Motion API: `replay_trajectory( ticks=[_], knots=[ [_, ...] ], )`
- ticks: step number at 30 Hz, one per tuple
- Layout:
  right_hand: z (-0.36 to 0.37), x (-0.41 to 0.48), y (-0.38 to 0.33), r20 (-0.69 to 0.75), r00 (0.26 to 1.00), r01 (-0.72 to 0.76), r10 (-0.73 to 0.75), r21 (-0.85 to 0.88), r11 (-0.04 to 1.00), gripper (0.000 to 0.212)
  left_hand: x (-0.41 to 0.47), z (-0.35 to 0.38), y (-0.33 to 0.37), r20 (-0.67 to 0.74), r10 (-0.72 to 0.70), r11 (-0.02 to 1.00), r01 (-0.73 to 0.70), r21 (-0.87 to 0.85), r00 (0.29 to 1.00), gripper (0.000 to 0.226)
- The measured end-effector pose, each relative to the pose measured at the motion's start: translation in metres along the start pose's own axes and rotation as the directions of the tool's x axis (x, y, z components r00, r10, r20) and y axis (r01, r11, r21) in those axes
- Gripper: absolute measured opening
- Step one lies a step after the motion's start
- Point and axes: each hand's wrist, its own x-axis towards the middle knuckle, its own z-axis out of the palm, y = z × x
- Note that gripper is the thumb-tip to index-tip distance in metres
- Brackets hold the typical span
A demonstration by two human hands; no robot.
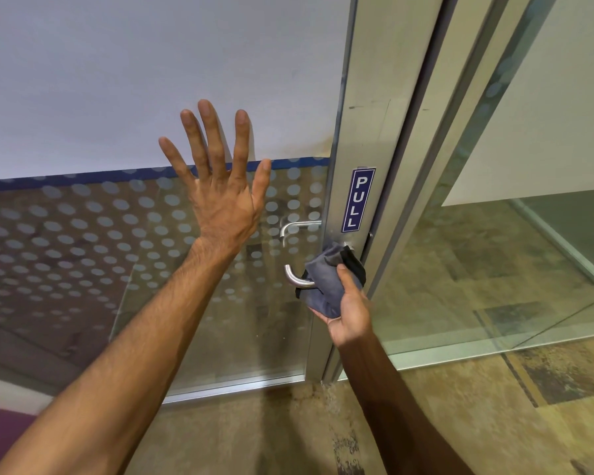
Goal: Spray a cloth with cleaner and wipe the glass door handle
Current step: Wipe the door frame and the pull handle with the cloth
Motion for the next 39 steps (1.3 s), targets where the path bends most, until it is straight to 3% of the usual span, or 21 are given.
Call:
replay_trajectory(
  ticks=[19,22,27,39],
  knots=[
    [0.054,-0.04,0.069,0.022,1.0,-0.009,0.005,0.187,0.982,0.046,0.001,-0.004,0.002,-0.022,-0.003,1.0,0.003,0.023,1.0,0.067],
    [0.056,-0.04,0.072,0.011,1.0,-0.03,0.028,0.18,0.983,0.045,0.002,-0.005,0.001,-0.027,-0.008,1.0,0.009,0.025,1.0,0.066],
    [0.059,-0.041,0.076,0.018,0.996,-0.086,0.084,0.115,0.99,0.026,0.001,-0.005,0.002,-0.022,-0.017,1.0,0.017,0.009,1.0,0.066],
    [0.073,-0.034,0.095,0.045,0.995,-0.094,0.093,0.03,0.995,0.027,0.001,-0.005,0.001,-0.018,-0.01,1.0,0.01,0.005,1.0,0.065]
  ],
)
